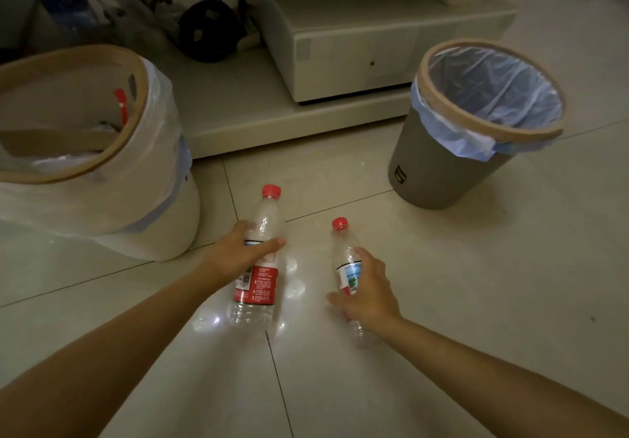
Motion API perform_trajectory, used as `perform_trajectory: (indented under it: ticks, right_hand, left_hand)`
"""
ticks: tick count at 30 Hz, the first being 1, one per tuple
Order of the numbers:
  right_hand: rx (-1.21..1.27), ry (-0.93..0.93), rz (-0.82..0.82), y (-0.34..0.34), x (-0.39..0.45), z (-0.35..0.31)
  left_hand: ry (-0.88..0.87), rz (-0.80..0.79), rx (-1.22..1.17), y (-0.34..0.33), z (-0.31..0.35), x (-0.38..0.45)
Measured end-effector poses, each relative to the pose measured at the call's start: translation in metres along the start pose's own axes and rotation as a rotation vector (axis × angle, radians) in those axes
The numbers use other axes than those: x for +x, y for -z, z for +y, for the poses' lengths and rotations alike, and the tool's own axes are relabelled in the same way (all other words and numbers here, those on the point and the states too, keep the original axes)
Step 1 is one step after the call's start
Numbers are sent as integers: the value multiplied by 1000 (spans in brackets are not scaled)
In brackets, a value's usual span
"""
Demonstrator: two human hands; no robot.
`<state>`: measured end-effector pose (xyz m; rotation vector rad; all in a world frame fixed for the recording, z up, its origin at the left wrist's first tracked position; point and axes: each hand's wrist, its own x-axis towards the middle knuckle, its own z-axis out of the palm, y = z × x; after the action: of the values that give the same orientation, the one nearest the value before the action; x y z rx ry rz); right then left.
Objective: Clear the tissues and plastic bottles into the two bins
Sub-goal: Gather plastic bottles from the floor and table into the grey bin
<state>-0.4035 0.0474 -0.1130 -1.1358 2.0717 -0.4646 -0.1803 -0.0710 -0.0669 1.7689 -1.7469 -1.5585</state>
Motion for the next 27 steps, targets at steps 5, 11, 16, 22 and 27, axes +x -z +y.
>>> perform_trajectory:
  ticks: [5,11,16,22,27]
  right_hand:
    - [229,-25,-190,13,15,-10]
    - [575,132,-306,73,21,-42]
    - [733,289,-276,129,27,-64]
    - [808,491,-133,202,48,-95]
    - [829,605,7,250,71,-113]
  left_hand:
    - [10,-5,-44,-10,21,-7]
    - [-37,36,-170,4,59,-14]
    - [-175,23,-166,13,110,-18]
    - [-392,25,-256,8,207,-12]
    - [-530,33,-314,-6,286,14]
